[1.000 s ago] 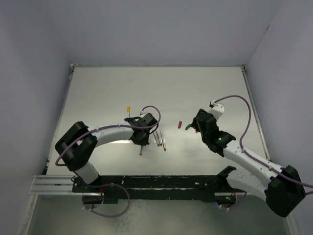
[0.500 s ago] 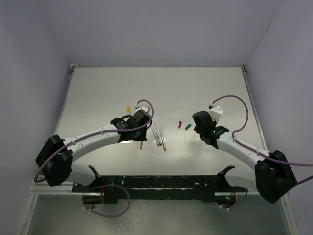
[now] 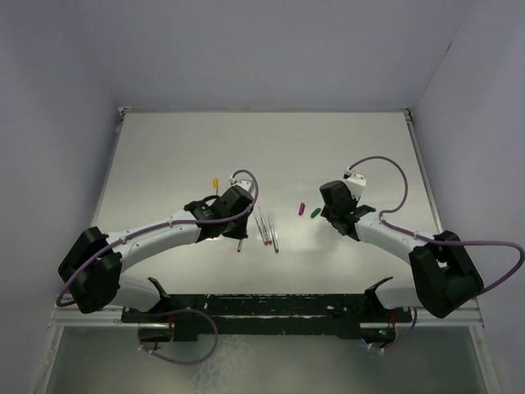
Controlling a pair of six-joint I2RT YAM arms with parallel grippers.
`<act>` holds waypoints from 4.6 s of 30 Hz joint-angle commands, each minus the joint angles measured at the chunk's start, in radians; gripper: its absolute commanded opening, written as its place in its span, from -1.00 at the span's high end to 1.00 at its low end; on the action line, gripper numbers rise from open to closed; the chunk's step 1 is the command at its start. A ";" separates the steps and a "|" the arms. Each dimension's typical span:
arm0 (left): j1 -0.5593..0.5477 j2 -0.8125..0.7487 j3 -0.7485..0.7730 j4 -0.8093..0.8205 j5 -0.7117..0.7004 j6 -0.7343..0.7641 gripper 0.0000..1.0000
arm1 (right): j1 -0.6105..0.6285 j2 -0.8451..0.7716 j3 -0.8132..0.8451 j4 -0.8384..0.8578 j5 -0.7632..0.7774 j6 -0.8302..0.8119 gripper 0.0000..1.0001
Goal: Insert the pens into the pen caps
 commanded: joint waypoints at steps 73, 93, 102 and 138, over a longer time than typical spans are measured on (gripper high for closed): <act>0.001 -0.030 -0.073 0.223 0.080 0.075 1.00 | -0.042 -0.214 0.002 0.249 -0.196 -0.177 1.00; -0.005 -0.103 -0.252 0.889 0.407 0.006 1.00 | -0.042 -0.308 -0.145 0.946 -0.570 -0.206 1.00; -0.019 -0.103 -0.270 1.026 0.361 0.023 1.00 | -0.042 -0.226 -0.179 1.191 -0.611 -0.030 1.00; -0.024 -0.029 -0.226 1.183 0.314 0.078 1.00 | -0.041 -0.096 -0.231 1.424 -0.756 0.128 1.00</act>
